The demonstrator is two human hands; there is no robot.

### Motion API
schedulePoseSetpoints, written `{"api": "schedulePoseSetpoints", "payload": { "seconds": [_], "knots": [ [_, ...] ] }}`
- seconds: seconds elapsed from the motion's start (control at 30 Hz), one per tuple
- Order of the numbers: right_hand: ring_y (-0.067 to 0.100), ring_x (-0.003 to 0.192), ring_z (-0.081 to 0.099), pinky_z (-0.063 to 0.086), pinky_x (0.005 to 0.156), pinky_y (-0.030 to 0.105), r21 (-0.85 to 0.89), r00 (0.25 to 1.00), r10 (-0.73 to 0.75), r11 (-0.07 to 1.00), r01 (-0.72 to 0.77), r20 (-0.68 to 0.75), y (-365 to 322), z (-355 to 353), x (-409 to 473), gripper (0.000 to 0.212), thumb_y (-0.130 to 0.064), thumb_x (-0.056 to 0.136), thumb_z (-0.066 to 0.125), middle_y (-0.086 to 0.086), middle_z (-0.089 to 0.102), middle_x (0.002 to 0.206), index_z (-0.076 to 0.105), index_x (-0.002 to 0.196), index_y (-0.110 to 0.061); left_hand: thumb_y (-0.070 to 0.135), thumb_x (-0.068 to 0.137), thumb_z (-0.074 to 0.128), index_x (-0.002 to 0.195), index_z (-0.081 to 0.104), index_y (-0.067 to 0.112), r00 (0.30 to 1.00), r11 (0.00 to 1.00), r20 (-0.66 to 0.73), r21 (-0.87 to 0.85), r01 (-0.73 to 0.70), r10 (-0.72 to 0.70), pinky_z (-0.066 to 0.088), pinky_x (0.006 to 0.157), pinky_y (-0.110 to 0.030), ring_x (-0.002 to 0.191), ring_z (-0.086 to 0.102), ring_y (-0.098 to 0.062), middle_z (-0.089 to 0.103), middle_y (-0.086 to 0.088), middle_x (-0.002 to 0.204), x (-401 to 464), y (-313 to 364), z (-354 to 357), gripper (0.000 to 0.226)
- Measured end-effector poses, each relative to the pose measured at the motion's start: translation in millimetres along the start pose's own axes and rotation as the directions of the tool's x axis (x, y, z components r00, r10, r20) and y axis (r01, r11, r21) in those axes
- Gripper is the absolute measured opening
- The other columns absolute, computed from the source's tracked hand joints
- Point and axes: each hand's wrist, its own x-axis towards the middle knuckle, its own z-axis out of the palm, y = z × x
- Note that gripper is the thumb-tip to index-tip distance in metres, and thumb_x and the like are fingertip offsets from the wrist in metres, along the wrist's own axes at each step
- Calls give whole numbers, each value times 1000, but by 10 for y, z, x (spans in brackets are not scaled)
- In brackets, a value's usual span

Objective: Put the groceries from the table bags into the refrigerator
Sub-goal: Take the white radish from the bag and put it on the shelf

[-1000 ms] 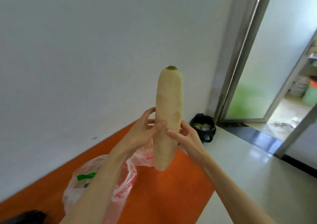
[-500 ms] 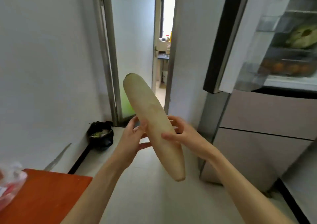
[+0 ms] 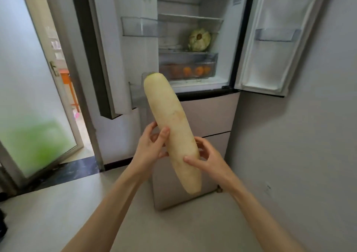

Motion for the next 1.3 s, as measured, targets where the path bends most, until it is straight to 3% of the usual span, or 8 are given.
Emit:
{"api": "schedulePoseSetpoints", "payload": {
  "seconds": [0.17, 0.4, 0.57, 0.7, 0.93, 1.1, 1.2, 1.3],
  "knots": [
    [10, 109, 60, 52, 91, 33, 127, 987, -50, 989, 70, -154, 217, -683, 616, 67, -35, 67, 75, -5, 61, 120, 49, 129, -27, 34, 81, 61, 123, 40, 18, 998, 998, 22, 12, -66, 65, 58, 65, -30, 90, 65, -2, 64, 7, 100, 946, -55, 632, 49],
    [17, 108, 63, 52, 90, 37, 275, 970, -26, 957, 94, -242, 285, -1516, 1794, 62, -31, 69, 79, 3, 64, 118, 52, 123, -22, 20, 81, 69, 123, 41, 19, 991, 993, 63, -3, -119, 119, 56, 68, -23, 88, 65, 2, 61, 8, 107, 2259, -77, 1184, 50],
    [19, 103, 65, 54, 88, 38, 331, 984, -15, 941, 73, -177, 368, -1969, 2407, 52, -24, 80, 65, 4, 65, 114, 48, 129, -19, 25, 79, 71, 132, 39, 29, 987, 988, 87, 52, -143, 138, 55, 81, -30, 104, 59, -9, 55, 8, 114, 2944, -190, 1456, 62],
    [17, 101, 66, 55, 85, 35, 351, 994, -15, 935, 51, -104, 547, -2209, 2988, 51, -25, 83, 61, 2, 66, 113, 47, 132, -15, 23, 79, 71, 135, 39, 29, 992, 990, 60, 83, -115, 110, 55, 82, -33, 103, 60, -12, 55, 4, 115, 3538, -308, 1586, 65],
    [19, 100, 64, 56, 82, 38, 357, 998, -50, 933, 38, 27, 690, -2682, 4107, 37, -21, 87, 60, 1, 63, 112, 50, 123, -23, 19, 84, 66, 129, 50, 24, 989, 987, -61, 91, -129, 135, 55, 82, -35, 106, 60, -16, 60, 2, 117, 4521, -370, 1788, 49],
    [22, 106, 63, 54, 86, 41, 452, 991, -81, 892, 23, 108, 672, -2867, 4793, 44, -23, 88, 60, 7, 63, 120, 49, 131, -16, 19, 85, 64, 125, 50, 24, 983, 981, -109, 145, -129, 146, 53, 89, -42, 107, 60, -19, 60, -4, 119, 5104, -215, 1826, 42],
    [24, 108, 62, 51, 92, 45, 480, 988, -66, 877, -9, 139, 628, -2882, 5169, 42, -24, 87, 61, 8, 64, 119, 53, 128, -15, 19, 86, 63, 133, 44, 17, 979, 984, -158, 146, -103, 126, 54, 85, -39, 109, 59, -21, 57, -6, 122, 5407, -143, 1778, 51],
    [24, 105, 63, 52, 90, 42, 493, 987, -41, 869, -43, 157, 603, -2832, 5532, 38, -24, 87, 60, 10, 67, 114, 57, 123, -12, 19, 87, 62, 137, 37, 15, 964, 980, -225, 173, -102, 140, 53, 73, -27, 108, 57, -20, 55, -5, 125, 5720, -183, 1686, 56]
  ]
}}
